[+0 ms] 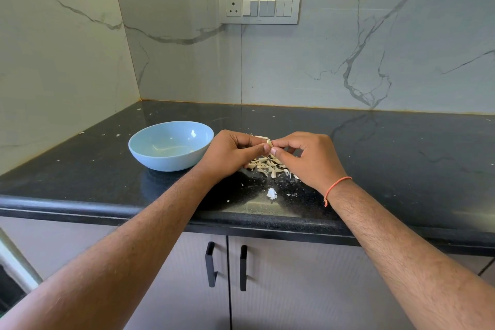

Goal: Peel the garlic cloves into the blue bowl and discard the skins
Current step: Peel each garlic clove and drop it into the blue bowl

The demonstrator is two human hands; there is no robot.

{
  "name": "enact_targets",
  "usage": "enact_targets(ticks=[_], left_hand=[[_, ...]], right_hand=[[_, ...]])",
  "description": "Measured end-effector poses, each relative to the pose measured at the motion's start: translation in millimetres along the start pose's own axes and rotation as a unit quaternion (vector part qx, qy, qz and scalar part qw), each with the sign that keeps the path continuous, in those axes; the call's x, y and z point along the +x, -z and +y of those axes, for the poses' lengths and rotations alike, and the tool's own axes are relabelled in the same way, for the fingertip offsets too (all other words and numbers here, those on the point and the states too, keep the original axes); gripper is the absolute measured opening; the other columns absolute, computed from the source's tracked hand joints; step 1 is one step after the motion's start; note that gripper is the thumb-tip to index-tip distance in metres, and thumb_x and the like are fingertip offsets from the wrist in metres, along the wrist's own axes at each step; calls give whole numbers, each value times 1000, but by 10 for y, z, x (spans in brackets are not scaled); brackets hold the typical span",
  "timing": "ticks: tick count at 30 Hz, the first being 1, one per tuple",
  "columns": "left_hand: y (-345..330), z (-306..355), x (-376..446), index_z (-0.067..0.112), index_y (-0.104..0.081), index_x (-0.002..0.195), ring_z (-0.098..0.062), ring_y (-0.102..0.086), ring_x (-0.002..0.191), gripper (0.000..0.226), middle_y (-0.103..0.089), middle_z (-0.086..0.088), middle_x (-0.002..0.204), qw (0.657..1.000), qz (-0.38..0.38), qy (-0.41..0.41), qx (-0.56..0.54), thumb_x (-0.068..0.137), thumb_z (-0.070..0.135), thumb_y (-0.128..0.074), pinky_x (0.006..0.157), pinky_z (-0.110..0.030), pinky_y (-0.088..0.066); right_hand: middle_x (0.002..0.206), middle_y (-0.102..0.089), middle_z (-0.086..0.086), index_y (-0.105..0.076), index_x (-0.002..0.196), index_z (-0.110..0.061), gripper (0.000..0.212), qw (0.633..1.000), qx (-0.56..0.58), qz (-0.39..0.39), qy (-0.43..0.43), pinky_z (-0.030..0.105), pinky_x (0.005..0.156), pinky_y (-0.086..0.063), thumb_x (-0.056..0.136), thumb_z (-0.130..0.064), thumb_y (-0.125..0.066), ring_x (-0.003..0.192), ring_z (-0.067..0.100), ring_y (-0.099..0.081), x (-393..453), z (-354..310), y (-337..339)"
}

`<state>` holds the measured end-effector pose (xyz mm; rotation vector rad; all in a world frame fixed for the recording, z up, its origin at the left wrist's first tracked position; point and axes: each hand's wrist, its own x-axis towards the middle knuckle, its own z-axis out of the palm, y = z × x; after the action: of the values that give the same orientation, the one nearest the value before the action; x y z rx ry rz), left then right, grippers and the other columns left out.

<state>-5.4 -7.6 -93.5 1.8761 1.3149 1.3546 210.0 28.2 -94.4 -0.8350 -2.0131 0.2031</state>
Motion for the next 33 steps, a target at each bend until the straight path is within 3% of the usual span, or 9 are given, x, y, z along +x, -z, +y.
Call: enact_targets(ticks=[8,12,17,20,25,30,33], left_hand=[[-37,7,-19,25,-85,107,-2,-52,49,19,-77,22,75,996,-14,-34,84,94,37,-78,55,-17,-44],[-37,16,-22,20,-83,112,-10,-51,51,17,-69,26,61,995,-33,-37,87,99,25,-74,56,-21,-42],[-26,-18,-1,24,-85,106,-14,-54,59,18,-80,8,80,998,-39,-18,53,99,36,-74,58,-33,-52],[-21,-22,13,23,-85,102,-12,-66,69,17,-82,6,90,999,-28,-5,38,98,36,-75,66,-37,-61],[-11,-44,23,25,-85,91,-18,-61,66,16,-81,5,86,999,-8,1,48,97,36,-75,67,-49,-60],[-10,-32,12,28,-84,88,-18,-58,64,13,-80,1,83,999,-3,-1,45,93,39,-79,64,-49,-60],[-12,-3,3,25,-85,89,-8,-62,65,10,-80,5,81,998,1,-8,56,93,32,-80,65,-35,-59]], right_hand=[[90,-79,-16,-85,99,-28,10,1000,0,8,-1,13,70,-54,90,-30,-81,77,0,-70,-4,-23,-1],[89,-80,-10,-84,104,-26,16,1000,13,11,-18,16,72,-59,88,-26,-83,76,-4,-72,-7,-11,-4],[84,-78,-9,-84,100,-25,16,999,22,20,15,29,69,-63,85,-23,-85,73,3,-72,5,-28,-2],[84,-75,-11,-85,98,-24,14,999,32,24,27,32,67,-63,84,-21,-86,72,4,-71,10,-25,-3],[87,-74,-8,-84,98,-19,17,998,48,20,25,34,66,-63,83,-11,-86,74,8,-71,11,18,-14],[84,-72,-9,-84,97,-18,19,998,47,20,31,34,66,-63,81,-8,-87,72,9,-68,11,12,-20],[84,-72,-8,-84,97,-18,18,998,47,20,33,32,67,-63,82,-8,-87,73,8,-68,5,8,-21]])
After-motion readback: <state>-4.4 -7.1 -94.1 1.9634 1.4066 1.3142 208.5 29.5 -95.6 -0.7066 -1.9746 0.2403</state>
